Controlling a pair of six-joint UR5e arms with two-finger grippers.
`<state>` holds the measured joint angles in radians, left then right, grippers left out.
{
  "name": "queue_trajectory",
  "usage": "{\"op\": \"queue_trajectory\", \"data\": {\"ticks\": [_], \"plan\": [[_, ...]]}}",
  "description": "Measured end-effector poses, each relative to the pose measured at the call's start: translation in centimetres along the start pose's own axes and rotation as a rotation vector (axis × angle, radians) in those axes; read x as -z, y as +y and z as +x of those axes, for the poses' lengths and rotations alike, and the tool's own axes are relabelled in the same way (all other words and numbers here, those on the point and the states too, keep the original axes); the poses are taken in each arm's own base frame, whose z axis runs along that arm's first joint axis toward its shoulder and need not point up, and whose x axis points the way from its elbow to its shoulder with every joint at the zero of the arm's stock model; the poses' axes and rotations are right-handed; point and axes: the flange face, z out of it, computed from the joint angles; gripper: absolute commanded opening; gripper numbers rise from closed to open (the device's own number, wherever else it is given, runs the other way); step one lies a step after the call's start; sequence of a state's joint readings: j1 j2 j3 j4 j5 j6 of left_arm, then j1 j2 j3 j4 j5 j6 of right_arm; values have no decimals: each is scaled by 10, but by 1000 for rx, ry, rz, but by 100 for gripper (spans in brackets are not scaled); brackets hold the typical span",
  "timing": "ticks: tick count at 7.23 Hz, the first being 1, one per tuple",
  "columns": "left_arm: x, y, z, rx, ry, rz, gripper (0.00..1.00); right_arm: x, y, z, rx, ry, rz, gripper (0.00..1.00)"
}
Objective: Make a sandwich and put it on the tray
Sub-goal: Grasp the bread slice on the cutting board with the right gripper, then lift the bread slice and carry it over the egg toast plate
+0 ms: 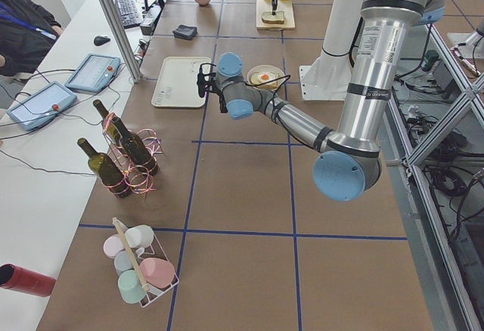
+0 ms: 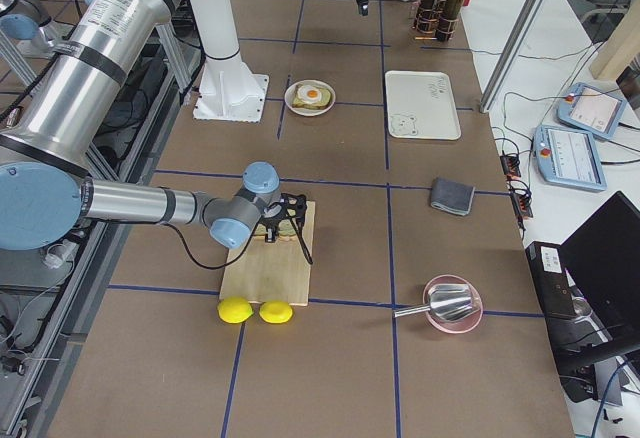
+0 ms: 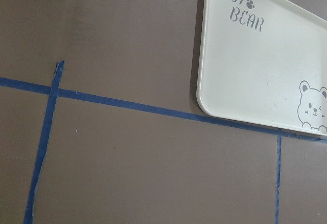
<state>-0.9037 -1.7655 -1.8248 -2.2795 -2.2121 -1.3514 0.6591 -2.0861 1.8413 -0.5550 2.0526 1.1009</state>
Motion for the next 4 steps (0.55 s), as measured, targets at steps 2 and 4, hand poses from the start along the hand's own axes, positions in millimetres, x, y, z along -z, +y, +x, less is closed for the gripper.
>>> {"op": "queue_trajectory", "data": {"ticks": [2,4], "plan": [[0,0,0,0,-1,0,100,17,-5,-27,23,-53,23,0],[0,0,0,1,-1,0,100,39,-16,-69,24,-143,49,0]]}}
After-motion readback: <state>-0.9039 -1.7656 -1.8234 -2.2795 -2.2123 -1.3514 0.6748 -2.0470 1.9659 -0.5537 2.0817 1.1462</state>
